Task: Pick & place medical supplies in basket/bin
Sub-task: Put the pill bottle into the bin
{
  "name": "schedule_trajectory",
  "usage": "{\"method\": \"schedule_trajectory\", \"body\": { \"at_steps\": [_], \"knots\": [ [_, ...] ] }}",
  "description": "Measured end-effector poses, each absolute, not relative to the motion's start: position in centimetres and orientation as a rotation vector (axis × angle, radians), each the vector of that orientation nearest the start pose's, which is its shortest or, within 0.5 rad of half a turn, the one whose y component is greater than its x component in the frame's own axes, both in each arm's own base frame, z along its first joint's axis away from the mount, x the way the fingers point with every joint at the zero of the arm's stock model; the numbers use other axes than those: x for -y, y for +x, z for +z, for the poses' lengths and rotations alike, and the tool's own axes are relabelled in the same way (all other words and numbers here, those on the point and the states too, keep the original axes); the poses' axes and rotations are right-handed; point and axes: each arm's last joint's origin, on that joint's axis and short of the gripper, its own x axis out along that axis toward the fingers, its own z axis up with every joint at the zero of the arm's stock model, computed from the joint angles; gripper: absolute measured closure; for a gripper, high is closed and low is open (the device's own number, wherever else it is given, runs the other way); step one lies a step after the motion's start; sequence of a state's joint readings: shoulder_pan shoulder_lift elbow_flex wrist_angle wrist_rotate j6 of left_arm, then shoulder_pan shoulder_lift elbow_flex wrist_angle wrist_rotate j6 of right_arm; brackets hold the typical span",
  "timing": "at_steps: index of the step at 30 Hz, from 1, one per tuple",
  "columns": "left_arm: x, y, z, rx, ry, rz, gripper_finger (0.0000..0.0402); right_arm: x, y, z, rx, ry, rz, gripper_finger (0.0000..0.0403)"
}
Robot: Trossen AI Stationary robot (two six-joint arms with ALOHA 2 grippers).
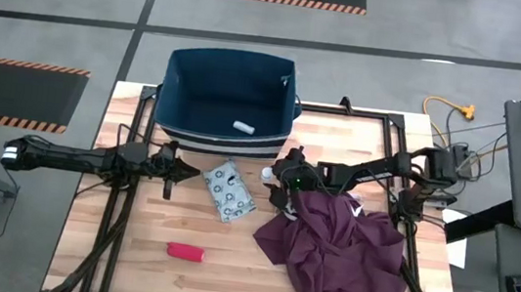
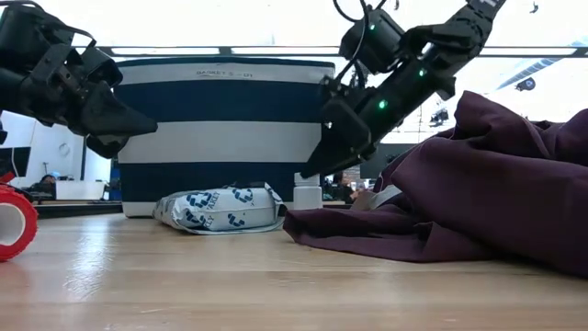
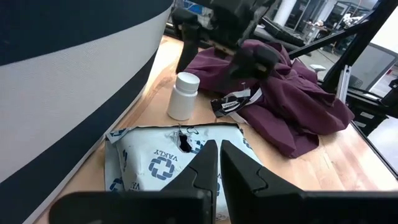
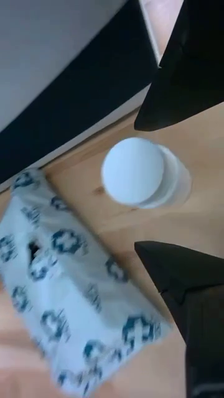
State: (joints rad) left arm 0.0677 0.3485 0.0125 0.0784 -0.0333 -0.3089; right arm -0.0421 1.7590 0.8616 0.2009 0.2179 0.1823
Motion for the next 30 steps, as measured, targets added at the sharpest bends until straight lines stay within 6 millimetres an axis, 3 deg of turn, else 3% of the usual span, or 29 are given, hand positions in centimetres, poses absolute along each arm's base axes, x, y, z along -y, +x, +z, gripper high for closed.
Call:
{"method": "schedule_trajectory", "body": {
  "at_steps": [14, 26, 30],
  "knots": [
    [-0.9, 11.6, 14.4, -0.247, -0.312, 0.14, 0.04, 2.6, 35.3, 12.1, -0.623, 0.222, -0.38, 0.0142],
    [-0.9, 11.6, 14.4, -0.246, -0.318, 0.141, 0.04, 2.8, 35.3, 12.4, -0.61, 0.281, -0.396, 0.0228],
    [-0.9, 11.6, 14.4, -0.246, -0.318, 0.141, 0.04, 2.6, 35.2, 13.8, -0.574, 0.373, -0.336, 0.0239]
  ]
}}
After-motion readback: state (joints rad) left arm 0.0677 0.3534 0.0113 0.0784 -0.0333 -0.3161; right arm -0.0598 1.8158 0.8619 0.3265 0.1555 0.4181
